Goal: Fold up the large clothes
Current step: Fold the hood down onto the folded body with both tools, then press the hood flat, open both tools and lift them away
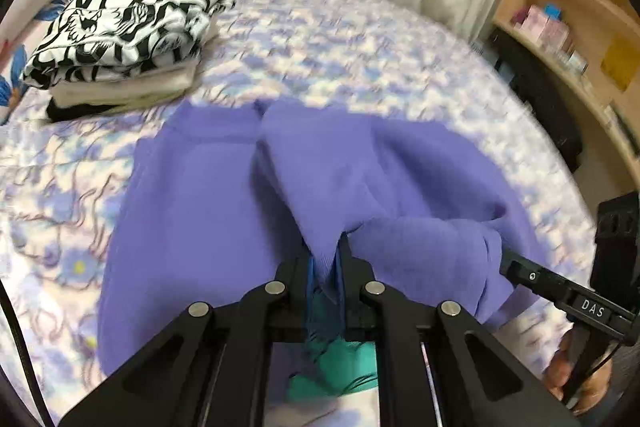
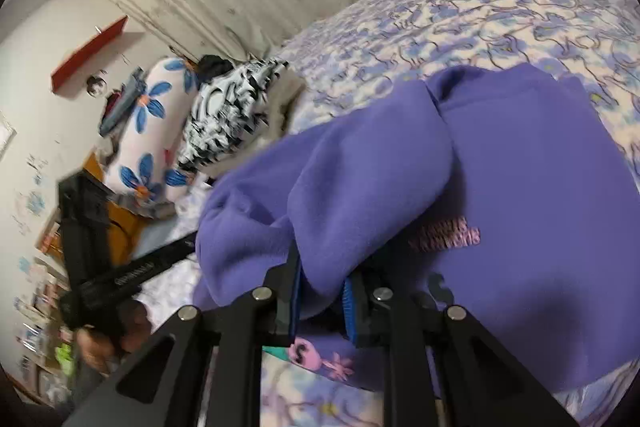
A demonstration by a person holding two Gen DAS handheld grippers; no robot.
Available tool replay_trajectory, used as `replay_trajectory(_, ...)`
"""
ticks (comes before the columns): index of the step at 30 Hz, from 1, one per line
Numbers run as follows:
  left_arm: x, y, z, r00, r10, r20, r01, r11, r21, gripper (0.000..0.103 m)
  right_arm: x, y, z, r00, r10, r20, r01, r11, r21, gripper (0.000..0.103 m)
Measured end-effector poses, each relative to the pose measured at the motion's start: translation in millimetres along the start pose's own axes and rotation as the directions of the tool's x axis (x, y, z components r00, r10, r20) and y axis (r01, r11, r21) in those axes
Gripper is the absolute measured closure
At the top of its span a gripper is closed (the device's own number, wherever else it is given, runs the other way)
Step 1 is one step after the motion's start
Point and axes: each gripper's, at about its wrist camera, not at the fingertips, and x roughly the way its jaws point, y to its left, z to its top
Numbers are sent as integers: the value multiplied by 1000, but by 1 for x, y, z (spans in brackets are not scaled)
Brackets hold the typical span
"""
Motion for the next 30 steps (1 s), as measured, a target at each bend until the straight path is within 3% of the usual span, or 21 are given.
replay_trajectory(3,24,2,-21,997,53,-51,-52,998,20,95,20,-17,-21,998,-30,-50,32,999,42,87)
replay_trajectory(7,20,-4,-25,997,71,-9,-71,997,15,90,14,-12,-25,998,-60,-26,61,998,24,85)
replay_trajectory(12,0,-3,-34,992,123,19,-123,992,27,74,1,2,-24,988,-152,-27,151,988,-34,69)
replay_trajectory(13,-6,-3,-35,991,131,33,-132,991,24,73,-6,2,-24,986,-165,-20,165,986,-40,65)
replay_trajectory(17,-39,0,-41,982,147,121,-148,989,0,73,-35,14,-27,981,-187,51,191,977,-91,64)
replay_trajectory(20,-54,-1,-38,978,120,171,-119,993,-18,73,-44,27,-22,975,-196,104,209,968,-140,64)
replay_trajectory(24,-51,-13,-24,981,23,192,-22,1000,-9,74,-35,47,-7,971,-186,148,213,958,-193,64)
replay_trajectory(28,-29,-35,-6,980,18,200,-25,999,33,77,-13,65,12,965,-177,193,221,945,-242,64)
replay_trajectory(30,-11,-40,1,981,27,192,-32,999,25,77,1,64,21,969,-178,173,216,948,-232,64)
